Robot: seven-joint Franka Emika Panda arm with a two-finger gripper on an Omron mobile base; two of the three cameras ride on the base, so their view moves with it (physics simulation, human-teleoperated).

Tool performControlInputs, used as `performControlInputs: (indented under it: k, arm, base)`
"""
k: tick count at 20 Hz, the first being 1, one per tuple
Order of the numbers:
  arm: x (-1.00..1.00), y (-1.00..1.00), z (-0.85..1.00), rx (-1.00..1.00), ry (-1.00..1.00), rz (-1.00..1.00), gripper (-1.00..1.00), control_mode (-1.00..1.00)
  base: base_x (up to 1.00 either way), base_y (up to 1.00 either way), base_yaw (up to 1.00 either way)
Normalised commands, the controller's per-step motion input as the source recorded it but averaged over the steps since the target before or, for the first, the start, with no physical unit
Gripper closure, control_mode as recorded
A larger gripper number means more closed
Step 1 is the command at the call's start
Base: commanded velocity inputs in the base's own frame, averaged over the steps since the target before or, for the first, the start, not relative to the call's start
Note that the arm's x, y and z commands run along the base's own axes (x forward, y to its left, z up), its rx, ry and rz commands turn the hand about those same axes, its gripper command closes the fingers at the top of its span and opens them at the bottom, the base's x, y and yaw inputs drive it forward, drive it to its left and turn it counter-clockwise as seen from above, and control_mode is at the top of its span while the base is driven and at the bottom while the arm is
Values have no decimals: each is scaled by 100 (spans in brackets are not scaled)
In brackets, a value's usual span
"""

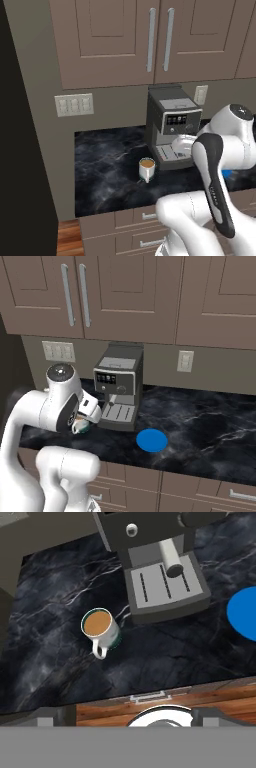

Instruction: Take a sugar cube from the saucer and place it inside the coffee. Then, grab milk from the fridge and place it next to the coffee on the counter to sweeten the coffee.

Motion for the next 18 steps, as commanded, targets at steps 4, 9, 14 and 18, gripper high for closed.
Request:
performControlInputs:
  k: [4, 9, 14, 18]
  arm:
    - [0, 0, 0, 0, 0, 0, -100, 100]
    - [0, 0, 0, 0, 0, 0, -100, 100]
    - [0, 0, 0, 0, 0, 0, -100, 100]
    - [0, 0, 0, 0, 0, 0, -100, 100]
  base:
    - [-60, 6, -2]
    - [-85, -9, -22]
    - [-58, -36, -53]
    - [-6, -25, -76]
